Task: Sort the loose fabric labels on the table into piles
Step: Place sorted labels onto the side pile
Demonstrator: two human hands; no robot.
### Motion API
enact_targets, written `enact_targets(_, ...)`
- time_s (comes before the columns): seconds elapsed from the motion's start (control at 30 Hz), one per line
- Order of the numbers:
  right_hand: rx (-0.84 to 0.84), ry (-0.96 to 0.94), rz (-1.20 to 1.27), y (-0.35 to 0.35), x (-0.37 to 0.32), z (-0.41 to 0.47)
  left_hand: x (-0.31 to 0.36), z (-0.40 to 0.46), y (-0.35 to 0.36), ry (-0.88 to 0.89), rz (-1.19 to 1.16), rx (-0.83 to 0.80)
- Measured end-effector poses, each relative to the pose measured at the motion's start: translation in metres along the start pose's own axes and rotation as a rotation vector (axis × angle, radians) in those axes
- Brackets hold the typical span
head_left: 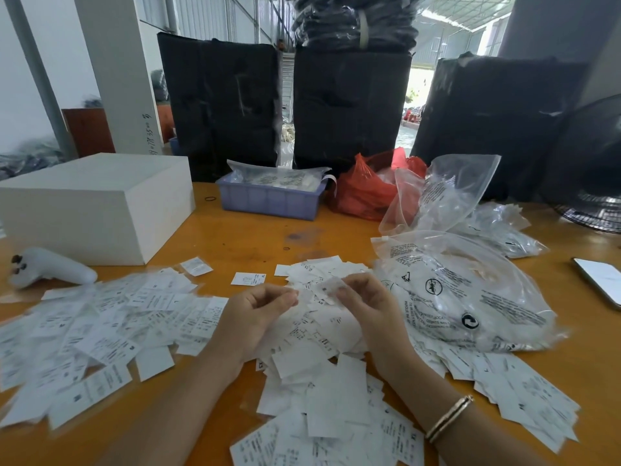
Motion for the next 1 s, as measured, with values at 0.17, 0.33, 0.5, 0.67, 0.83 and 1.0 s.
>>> enact_targets(0.17,0.045,-0.085,-0.134,0.0,-0.004,-0.004,0.001,-0.001,0.003,0.014,-0.032,-0.04)
enact_targets(0.33,-0.166,-0.129,-0.302,0.013,-0.006,-0.008,-0.001,-0.002,0.007,0.098,0.056,-0.11)
enact_targets(0.5,-0.052,-0.008,-0.268,0.013,-0.002,-0.005,-0.003,-0.004,0.008,0.042,0.05,-0.222)
enact_targets(0.67,0.004,0.161,-0.096,0.005,-0.003,-0.005,-0.003,0.0,0.004,0.08,0.089,-0.031)
enact_targets(0.83,-0.127,0.119,-0.234,0.015,-0.003,-0.01,0.0,0.0,0.002,0.057,-0.138,0.039)
enact_targets(1.0,0.038,0.159,-0.109,0.008,-0.003,-0.008,0.0,0.0,0.003,0.057,-0.121,0.005)
Point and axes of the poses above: each hand's wrist, its own z-axis towards the middle knuckle, its own y-axis out of the palm, x = y × z, the point moved 2 cm from there along z, towards the middle knuckle, and after that the axes turned 6 degrees about -z, right-handed, at the moved point
